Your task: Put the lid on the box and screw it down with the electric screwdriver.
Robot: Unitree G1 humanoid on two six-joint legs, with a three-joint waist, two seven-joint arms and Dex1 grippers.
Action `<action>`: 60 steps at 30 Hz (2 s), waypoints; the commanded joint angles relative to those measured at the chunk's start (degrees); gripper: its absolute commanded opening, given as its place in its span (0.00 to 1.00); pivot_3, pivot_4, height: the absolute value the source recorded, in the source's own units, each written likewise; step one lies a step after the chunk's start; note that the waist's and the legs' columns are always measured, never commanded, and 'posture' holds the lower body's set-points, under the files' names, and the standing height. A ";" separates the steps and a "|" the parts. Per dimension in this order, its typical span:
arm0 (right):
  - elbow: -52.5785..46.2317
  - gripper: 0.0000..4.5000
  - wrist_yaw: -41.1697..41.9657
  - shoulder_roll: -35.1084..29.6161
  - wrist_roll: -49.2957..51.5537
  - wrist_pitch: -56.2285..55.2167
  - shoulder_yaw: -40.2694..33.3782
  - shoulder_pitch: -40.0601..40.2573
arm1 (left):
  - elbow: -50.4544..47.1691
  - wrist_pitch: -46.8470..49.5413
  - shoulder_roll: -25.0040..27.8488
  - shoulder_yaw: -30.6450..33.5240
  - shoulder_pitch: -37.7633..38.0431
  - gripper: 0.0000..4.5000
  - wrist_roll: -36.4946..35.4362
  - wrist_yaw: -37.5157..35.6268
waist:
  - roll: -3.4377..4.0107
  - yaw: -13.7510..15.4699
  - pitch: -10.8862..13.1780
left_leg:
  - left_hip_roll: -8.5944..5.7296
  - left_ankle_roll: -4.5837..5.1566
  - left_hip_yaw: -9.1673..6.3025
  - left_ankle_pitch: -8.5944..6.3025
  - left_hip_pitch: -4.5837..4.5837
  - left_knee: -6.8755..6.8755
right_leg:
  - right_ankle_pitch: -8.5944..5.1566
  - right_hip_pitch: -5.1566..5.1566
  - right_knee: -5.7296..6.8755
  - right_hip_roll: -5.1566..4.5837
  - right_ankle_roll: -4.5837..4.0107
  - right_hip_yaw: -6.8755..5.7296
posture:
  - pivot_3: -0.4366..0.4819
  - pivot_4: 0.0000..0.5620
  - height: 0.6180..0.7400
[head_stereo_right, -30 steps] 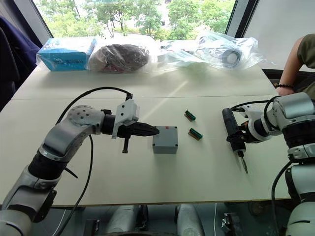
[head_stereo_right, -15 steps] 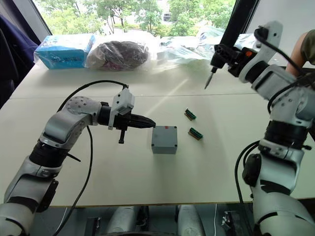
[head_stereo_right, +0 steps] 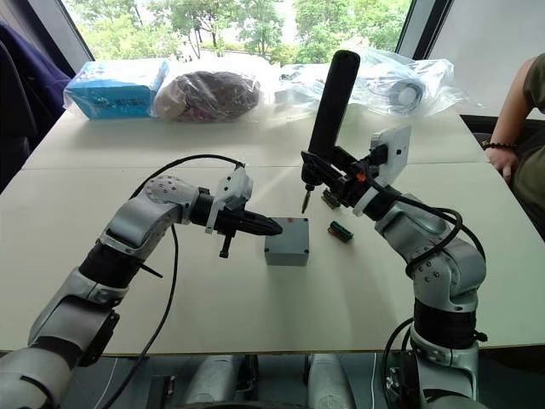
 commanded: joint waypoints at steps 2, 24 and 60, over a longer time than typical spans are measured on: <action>-2.80 0.41 1.04 -0.63 -1.50 -4.45 1.18 1.10 | 1.22 -4.58 -0.33 -2.09 -0.33 0.00 4.20 0.56 | 0.00 0.11 0.00 | -0.01 0.00 0.00 0.00 0.00 0.00 | 0.00 0.02 -0.01 -0.01 0.00 0.00 | 0.48 0.27 1.00; -0.23 0.41 1.70 -2.24 -8.42 -10.18 4.45 5.84 | 1.77 -4.32 -2.20 -1.81 0.15 0.00 5.17 0.29 | -0.02 0.09 -0.01 | 0.00 0.00 -0.05 0.00 0.03 0.01 | 0.00 0.06 0.00 -0.01 0.00 -0.02 | 0.48 0.27 1.00; 4.61 0.41 0.83 1.65 -17.98 -16.13 13.16 16.47 | 2.28 -6.21 -1.96 -3.25 2.81 0.00 8.73 0.30 | -0.94 -0.12 -1.16 | 0.19 0.58 -0.11 -0.38 1.76 -0.25 | -0.17 1.72 -0.22 0.10 -0.29 -0.01 | 0.48 0.27 1.00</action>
